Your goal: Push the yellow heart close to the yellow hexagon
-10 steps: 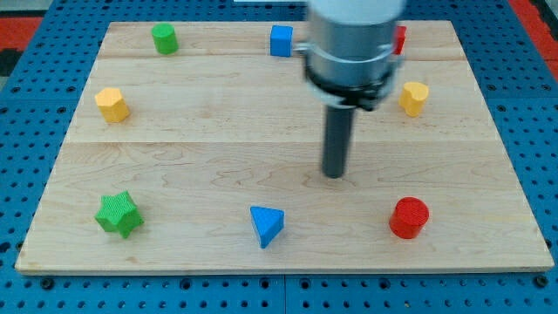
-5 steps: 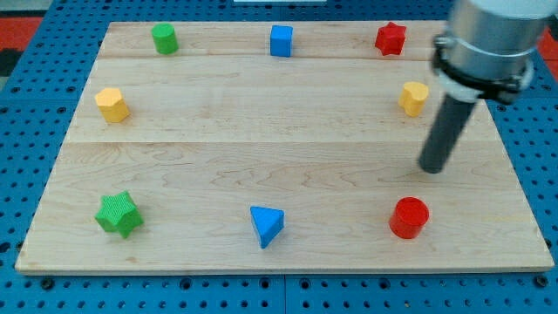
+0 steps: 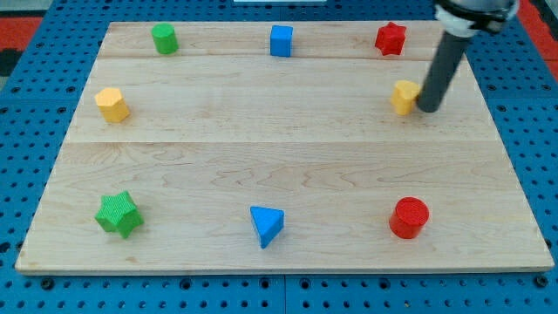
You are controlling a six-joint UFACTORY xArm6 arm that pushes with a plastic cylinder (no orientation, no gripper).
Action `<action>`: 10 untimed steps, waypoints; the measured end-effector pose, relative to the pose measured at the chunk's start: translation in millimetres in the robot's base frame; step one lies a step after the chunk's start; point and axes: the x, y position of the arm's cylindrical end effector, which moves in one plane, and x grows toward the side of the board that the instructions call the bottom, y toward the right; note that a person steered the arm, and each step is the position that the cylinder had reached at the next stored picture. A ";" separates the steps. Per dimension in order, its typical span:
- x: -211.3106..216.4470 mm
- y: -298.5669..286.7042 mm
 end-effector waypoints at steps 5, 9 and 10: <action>-25.1 -94.3; -13.8 -191.1; -2.2 -191.1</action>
